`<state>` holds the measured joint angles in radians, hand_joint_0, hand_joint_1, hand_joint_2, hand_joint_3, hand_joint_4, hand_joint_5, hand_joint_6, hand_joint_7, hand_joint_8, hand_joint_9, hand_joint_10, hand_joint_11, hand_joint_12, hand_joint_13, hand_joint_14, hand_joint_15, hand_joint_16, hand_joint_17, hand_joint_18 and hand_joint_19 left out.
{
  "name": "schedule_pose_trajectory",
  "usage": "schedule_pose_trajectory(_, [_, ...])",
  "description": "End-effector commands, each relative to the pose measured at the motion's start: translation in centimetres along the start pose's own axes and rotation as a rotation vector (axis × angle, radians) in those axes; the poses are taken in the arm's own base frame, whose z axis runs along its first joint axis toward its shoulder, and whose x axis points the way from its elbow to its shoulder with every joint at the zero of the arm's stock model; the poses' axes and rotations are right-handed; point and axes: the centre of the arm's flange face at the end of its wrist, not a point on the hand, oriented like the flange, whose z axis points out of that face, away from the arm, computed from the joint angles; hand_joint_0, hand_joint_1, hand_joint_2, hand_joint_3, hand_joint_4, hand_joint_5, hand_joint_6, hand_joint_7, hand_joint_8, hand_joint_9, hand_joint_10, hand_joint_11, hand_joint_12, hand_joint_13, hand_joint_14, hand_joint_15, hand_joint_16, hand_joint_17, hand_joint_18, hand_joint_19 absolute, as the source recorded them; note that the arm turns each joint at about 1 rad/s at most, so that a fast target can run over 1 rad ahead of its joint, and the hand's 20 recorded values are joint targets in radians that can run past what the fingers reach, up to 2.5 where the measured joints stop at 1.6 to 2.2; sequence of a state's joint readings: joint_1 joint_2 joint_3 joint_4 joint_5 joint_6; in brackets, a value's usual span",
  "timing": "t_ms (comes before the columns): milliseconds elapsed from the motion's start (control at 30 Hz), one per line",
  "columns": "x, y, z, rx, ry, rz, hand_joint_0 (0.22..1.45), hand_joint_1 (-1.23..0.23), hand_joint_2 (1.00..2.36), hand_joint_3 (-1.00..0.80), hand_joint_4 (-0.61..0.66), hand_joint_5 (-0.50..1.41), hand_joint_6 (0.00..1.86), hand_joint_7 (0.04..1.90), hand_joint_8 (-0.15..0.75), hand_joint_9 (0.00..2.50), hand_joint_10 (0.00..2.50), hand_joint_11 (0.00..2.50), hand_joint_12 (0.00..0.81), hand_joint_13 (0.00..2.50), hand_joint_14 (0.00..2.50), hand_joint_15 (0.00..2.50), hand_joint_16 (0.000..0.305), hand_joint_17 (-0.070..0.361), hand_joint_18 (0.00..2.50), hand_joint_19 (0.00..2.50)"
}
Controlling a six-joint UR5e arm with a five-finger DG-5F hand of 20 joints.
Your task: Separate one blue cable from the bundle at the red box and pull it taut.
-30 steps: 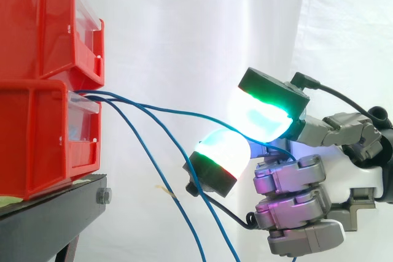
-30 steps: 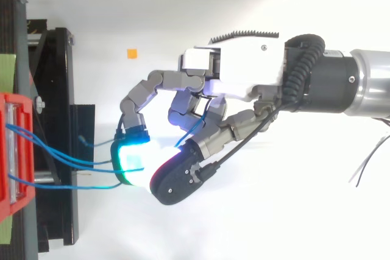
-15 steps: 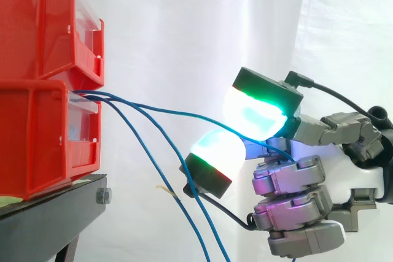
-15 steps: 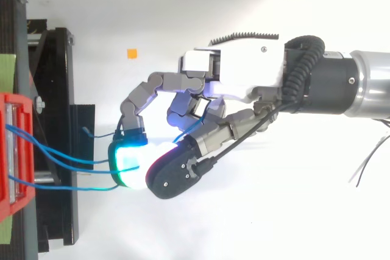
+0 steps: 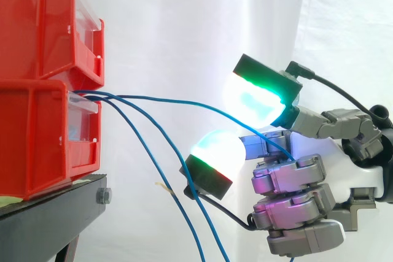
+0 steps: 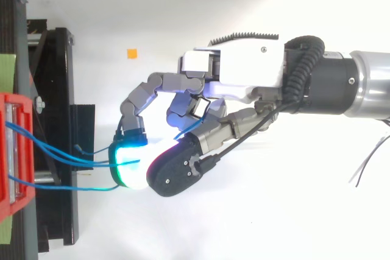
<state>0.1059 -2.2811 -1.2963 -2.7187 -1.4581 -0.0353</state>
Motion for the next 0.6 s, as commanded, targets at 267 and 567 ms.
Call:
schedule_pose_trajectory(267, [-0.27, 0.09, 0.09, -0.009, -0.018, 0.004, 0.51, -0.37, 1.00, -0.50, 0.07, -0.19, 0.89, 0.92, 0.252, 1.16, 1.53, 1.64, 0.363, 0.88, 2.20, 1.41, 0.042, 0.095, 1.17, 1.93])
schedule_pose_trajectory(567, [-0.75, 0.24, 0.21, -0.025, -0.038, 0.008, 0.63, -0.59, 1.01, -0.43, 0.04, -0.19, 0.89, 0.97, 0.231, 1.17, 1.43, 1.72, 0.340, 0.88, 2.11, 1.48, 0.037, 0.083, 1.12, 1.95])
